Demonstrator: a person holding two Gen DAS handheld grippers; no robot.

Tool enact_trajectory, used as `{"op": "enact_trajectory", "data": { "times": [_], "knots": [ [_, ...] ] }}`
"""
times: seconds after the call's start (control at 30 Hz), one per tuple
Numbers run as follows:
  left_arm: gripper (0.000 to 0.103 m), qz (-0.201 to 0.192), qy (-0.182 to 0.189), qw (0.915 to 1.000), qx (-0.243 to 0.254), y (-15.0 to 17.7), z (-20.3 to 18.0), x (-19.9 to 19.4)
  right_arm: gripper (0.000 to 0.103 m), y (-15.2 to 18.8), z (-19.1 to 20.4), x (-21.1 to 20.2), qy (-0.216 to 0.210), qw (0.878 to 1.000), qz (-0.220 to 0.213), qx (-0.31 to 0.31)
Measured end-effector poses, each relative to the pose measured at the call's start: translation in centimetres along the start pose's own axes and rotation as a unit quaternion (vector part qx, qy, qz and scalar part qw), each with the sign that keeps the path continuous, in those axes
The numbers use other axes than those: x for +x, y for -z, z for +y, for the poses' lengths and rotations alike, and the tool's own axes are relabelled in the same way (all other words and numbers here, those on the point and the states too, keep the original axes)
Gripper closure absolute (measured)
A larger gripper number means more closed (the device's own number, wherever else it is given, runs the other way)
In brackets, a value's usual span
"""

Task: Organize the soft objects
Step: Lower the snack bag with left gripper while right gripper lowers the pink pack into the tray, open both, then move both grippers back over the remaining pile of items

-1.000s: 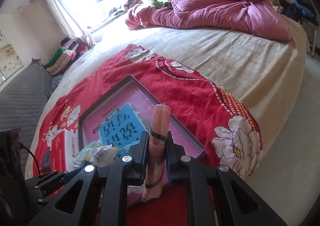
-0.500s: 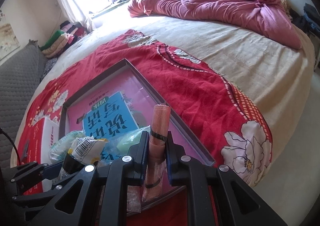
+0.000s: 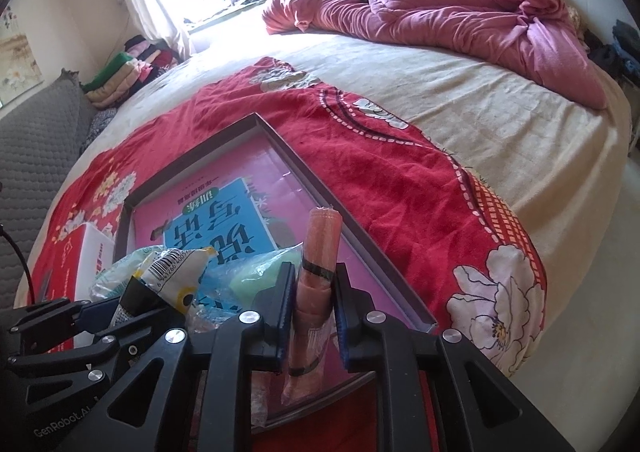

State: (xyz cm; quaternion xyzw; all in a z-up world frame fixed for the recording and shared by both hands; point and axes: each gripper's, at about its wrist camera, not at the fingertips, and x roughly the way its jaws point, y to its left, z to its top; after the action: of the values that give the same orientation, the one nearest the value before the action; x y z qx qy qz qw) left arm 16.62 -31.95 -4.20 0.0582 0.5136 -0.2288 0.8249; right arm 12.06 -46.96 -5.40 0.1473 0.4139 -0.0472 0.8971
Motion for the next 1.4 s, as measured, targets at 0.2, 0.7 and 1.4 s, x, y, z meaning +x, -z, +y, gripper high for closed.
{"op": "enact_trajectory", "data": {
  "times": [0.2, 0.7, 1.4],
  "knots": [
    [0.066, 0.002, 0.004, 1.0000, -0.001, 0.1, 0.0, -0.1, 0.072, 0.1, 0.1, -0.3, 0.005, 1.000, -0.001, -0.002],
    [0.060, 0.001, 0.000, 1.0000, 0.008, 0.1, -0.4, -0.2, 0.070, 0.1, -0.9, -2.5, 0.007, 1.000, -0.014, 0.014],
    [0.042, -0.032, 0.010, 0.9994, 0.002, 0.5, 0.4, -4.0, 0.060, -0.2, 0.0, -4.5, 0.006, 0.999, -0.029, 0.014]
  ]
}}
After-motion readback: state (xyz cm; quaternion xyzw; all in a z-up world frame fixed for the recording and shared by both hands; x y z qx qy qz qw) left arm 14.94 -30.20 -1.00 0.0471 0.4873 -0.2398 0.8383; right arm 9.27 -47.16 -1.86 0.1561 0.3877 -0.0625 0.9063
